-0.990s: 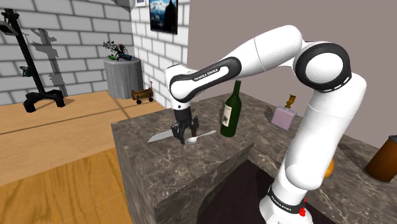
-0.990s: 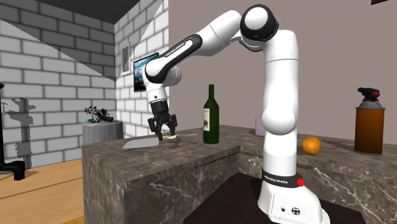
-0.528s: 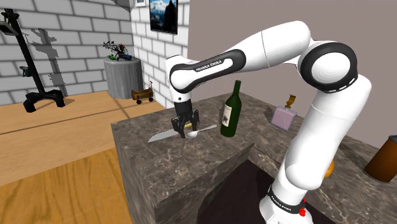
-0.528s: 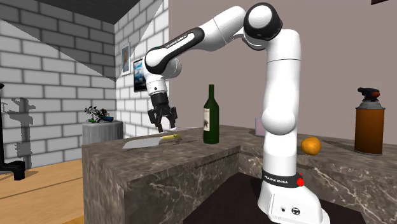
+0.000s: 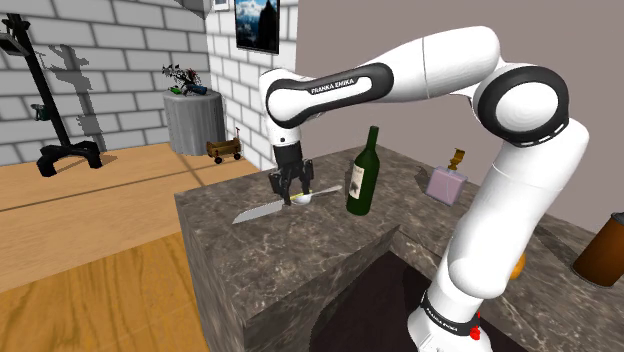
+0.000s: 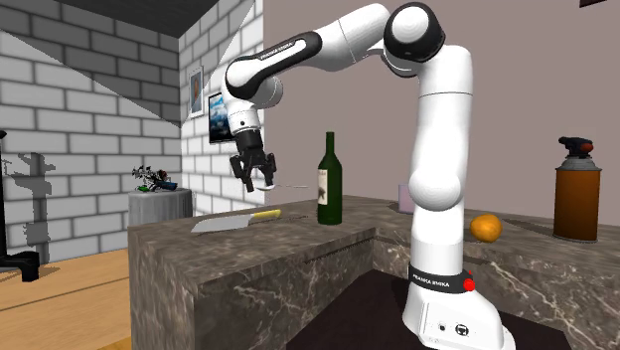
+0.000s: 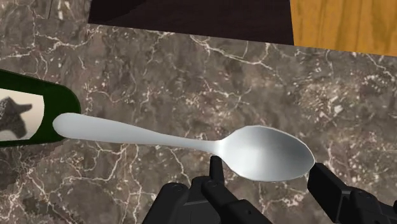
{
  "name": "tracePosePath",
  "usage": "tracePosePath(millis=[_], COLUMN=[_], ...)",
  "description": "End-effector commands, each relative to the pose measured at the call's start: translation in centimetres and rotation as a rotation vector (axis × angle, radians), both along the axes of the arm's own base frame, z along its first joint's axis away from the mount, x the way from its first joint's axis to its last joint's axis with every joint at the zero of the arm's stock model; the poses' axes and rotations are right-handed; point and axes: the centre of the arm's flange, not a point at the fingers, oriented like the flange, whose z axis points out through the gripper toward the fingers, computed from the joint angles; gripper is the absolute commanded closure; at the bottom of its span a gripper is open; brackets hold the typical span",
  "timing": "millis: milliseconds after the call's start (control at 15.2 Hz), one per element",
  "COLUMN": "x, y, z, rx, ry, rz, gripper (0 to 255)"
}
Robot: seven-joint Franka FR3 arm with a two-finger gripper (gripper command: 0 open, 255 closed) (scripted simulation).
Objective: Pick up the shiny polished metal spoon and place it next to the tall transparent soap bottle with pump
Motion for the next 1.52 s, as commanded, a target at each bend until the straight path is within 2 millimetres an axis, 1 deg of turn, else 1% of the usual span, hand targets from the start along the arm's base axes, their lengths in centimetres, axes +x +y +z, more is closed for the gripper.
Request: tracePosePath(millis=[0,1452], x=[0.0,0.0], y=[-0.1,-0.1], z=[1.1,12.7], rx=[0.000,0.000], ry=[0.000,0.000], rz=[0.000,0.000], gripper=[255,255])
